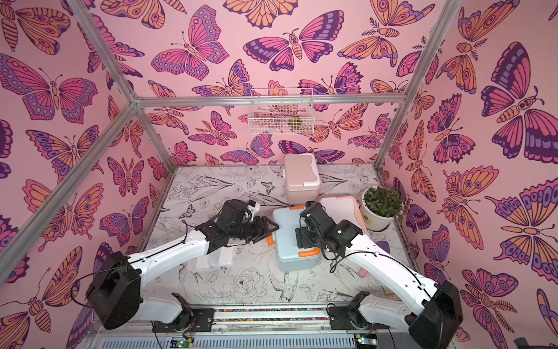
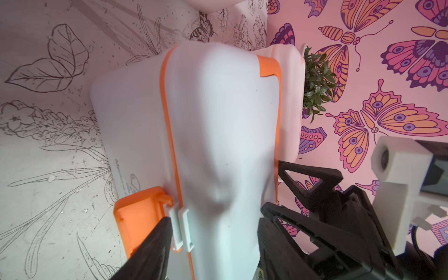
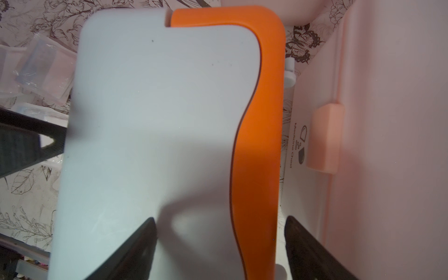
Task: Open first aid kits and take out gauze
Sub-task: Open the lid of the first aid kit.
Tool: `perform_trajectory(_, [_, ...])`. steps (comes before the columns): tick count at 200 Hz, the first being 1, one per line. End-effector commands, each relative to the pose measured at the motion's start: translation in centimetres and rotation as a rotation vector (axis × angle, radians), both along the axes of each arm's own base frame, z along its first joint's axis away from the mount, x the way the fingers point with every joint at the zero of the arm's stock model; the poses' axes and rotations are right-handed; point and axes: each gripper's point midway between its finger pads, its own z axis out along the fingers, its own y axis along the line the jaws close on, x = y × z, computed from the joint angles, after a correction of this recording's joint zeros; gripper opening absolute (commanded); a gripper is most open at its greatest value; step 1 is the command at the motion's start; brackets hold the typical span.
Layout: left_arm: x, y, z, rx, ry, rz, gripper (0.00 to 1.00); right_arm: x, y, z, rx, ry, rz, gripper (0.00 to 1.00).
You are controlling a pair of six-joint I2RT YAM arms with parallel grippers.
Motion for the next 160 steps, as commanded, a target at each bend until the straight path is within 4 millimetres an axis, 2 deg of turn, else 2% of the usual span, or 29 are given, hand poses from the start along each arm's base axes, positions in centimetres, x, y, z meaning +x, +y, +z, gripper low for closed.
perform_trajectory(1, [0.3,-0.7,0.7,-0.017,-0.008,-0.006,0.6,-0.5,-0.7,-1.4,-0.036,0.048,-0.008,0.83])
perform_trajectory(28, [0.3,-1.0,0.5,-0.019,0.005,-0.016,0.62,-0.5,-0.8,-1.4,-0.035,0.049,-0.007,0.83])
perform_trajectory(52, [0.0,-1.3,1.1,-0.027,-0.008,-0.026,0.61,-0.5,-0.9,-1.6,-0.034,0.056,-0.01,0.84])
perform_trajectory(82, [-0.3,-0.7,1.3,0.007,-0.035,-0.008,0.62,-0.5,-1.2,-1.5,-0.038,0.05,-0.02,0.85])
perform_trajectory(115, [-0.6,-0.5,1.1,0.021,-0.034,-0.007,0.63,-0.4,-1.4,-1.4,-0.034,0.044,-0.023,0.87])
perform_trajectory(160, [-0.5,-1.0,0.6,0.028,-0.019,-0.018,0.65,-0.4,-1.1,-2.1,-0.031,0.063,-0.019,0.92])
